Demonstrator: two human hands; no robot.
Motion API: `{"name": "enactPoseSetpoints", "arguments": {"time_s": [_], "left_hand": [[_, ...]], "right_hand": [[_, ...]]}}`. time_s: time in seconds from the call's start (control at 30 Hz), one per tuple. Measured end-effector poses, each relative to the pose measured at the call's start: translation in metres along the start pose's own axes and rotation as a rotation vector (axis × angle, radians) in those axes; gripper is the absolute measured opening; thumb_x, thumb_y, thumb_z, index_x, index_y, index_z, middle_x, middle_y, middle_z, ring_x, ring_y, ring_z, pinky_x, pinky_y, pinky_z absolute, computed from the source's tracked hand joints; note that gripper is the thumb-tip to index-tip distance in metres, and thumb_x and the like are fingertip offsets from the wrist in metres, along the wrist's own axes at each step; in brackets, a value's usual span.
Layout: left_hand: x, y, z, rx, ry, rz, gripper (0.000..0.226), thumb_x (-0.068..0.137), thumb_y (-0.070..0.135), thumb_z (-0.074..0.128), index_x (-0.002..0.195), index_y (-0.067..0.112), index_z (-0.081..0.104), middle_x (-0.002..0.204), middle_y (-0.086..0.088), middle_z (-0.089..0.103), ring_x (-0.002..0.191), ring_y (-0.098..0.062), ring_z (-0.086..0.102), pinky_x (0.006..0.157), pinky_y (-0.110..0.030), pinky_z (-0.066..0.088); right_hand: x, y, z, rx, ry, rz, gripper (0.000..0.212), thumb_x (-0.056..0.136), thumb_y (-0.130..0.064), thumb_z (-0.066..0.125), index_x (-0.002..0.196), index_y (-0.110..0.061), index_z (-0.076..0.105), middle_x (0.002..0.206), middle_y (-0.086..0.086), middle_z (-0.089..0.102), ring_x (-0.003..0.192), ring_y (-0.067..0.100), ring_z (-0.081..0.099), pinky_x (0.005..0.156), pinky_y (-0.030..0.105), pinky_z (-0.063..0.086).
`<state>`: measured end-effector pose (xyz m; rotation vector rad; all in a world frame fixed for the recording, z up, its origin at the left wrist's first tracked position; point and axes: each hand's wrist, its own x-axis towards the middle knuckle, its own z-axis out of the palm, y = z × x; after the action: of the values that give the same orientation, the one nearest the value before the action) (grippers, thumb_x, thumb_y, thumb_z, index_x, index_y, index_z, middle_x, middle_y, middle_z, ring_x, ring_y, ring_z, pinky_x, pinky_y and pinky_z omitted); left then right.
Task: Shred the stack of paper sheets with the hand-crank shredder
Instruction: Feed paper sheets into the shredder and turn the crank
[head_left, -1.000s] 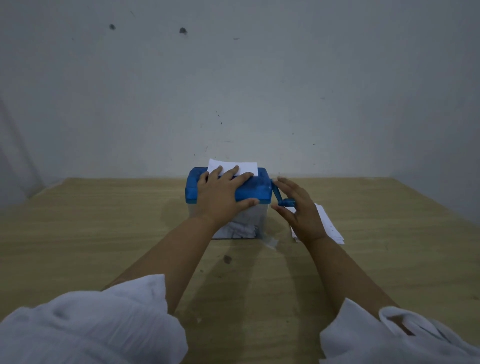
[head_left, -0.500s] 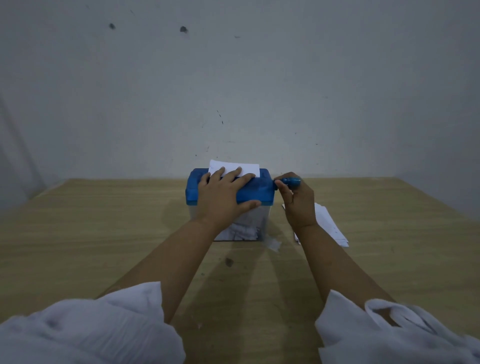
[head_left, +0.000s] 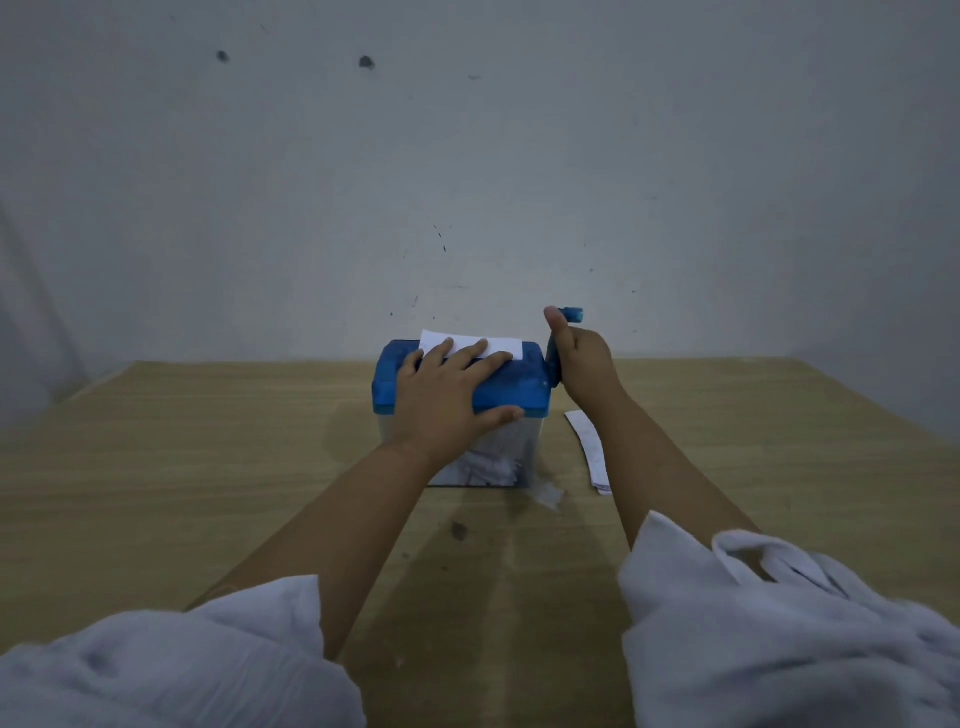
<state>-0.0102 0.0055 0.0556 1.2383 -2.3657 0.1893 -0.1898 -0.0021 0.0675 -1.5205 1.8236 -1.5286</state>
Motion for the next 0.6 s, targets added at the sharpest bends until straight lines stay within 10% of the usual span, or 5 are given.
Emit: {"name": "enactPoseSetpoints", "arguments": {"time_s": [0.3,0.47,0.6], "left_hand": [[0.0,-0.002,0.001,0.003,0.024,0.009,0.066,0.085,0.069,0.039,0.144,0.043,0.027,0.153,0.013,0.026,0.143,-0.017,0.017,0.113,-0.039,0.005],[-0.001,-0.002,0.002,-0.005,0.032,0.011,0.065,0.085,0.068,0.039,0.143,0.043,0.028,0.153,0.014,0.026,0.143,-0.017,0.018,0.113,-0.038,0.006],[0.0,-0.002,0.002,-0.012,0.034,0.012,0.065,0.085,0.068,0.04,0.143,0.042,0.029,0.153,0.014,0.027,0.142,-0.017,0.018,0.113,-0.038,0.007]], "right_hand": [[0.01,0.011,0.007,0.211,-0.169,0.455,0.048,0.094,-0.052,0.043,0.087,-0.005,0.047,0.061,0.009,0.042,0.052,0.019,0.039,0.055,0.028,0.037],[-0.014,0.029,0.01,0.029,0.245,-0.036,0.049,0.093,-0.056,0.039,0.09,-0.009,0.053,0.088,0.003,0.057,0.08,0.015,0.054,0.071,0.026,0.043],[-0.025,0.047,0.0,-0.113,-0.012,-0.37,0.054,0.093,-0.051,0.032,0.127,-0.016,0.055,0.135,-0.001,0.05,0.128,0.005,0.038,0.102,0.02,0.033]]}}
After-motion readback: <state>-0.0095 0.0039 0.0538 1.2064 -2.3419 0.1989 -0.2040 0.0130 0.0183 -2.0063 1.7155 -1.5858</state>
